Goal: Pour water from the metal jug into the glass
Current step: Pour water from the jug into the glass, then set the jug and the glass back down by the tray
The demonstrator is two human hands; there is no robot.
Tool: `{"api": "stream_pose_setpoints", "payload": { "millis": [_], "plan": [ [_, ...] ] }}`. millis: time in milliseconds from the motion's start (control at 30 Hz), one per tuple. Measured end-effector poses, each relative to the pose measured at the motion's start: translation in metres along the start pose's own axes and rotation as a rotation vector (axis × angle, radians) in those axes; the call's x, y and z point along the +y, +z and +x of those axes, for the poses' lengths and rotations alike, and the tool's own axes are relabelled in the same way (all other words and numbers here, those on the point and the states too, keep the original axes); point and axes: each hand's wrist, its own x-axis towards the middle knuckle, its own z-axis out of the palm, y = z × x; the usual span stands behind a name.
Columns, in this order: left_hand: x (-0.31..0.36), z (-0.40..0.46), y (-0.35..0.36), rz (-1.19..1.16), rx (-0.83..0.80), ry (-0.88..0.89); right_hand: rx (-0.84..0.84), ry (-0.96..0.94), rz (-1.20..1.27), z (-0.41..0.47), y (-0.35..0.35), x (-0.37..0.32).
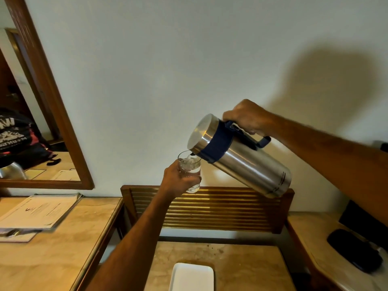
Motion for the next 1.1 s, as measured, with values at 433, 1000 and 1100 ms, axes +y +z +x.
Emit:
{"api": "stream_pose_setpoints", "payload": {
  "millis": [433, 1000, 1100],
  "plan": [
    [-0.047, -0.018, 0.030, -0.054, -0.045, -0.141, 0.184, 0.215, 0.644, -0.072, 0.069, 0.132],
    [-0.276, -0.127, 0.144, -0.106, 0.044, -0.555, 0.471, 0.412, 0.974, -0.189, 0.250, 0.356],
    [-0.316, -0.153, 0.169, -0.118, 0.092, -0.656, 0.484, 0.436, 0.991, -0.206, 0.277, 0.390]
  ]
}}
